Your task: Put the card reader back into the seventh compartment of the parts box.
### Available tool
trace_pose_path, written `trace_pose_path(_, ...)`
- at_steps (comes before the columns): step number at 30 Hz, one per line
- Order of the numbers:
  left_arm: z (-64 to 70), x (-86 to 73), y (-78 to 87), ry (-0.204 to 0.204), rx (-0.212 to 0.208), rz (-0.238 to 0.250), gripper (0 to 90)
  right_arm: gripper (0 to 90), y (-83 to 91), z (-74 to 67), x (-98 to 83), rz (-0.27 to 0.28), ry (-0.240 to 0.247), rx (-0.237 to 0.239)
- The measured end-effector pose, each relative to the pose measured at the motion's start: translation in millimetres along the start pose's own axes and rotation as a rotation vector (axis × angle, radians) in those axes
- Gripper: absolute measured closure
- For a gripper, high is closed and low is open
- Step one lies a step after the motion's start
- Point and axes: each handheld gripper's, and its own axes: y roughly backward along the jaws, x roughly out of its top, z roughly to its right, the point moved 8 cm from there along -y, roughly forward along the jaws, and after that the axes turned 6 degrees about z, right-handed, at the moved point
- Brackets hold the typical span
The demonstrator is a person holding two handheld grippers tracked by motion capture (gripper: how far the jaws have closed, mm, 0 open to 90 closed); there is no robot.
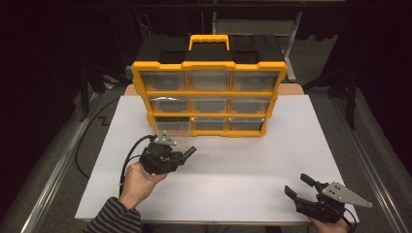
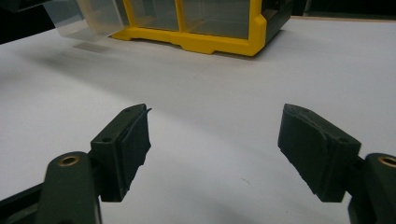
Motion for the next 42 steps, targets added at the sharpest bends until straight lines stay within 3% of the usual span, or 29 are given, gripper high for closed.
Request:
trace_pose_path(17, -9.8, 19.3, 6.5, 0.004, 0.019, 0.024, 72.4, 25.5, 0.3, 0.1, 0.4, 0.005, 0.001, -0.001)
trace_pose_path(42, -41.7, 26.6, 6.5, 0.08, 0.059, 0.035, 72.3, 25.5, 0.3, 0.0, 0.2, 0.001, -0.002, 0.0)
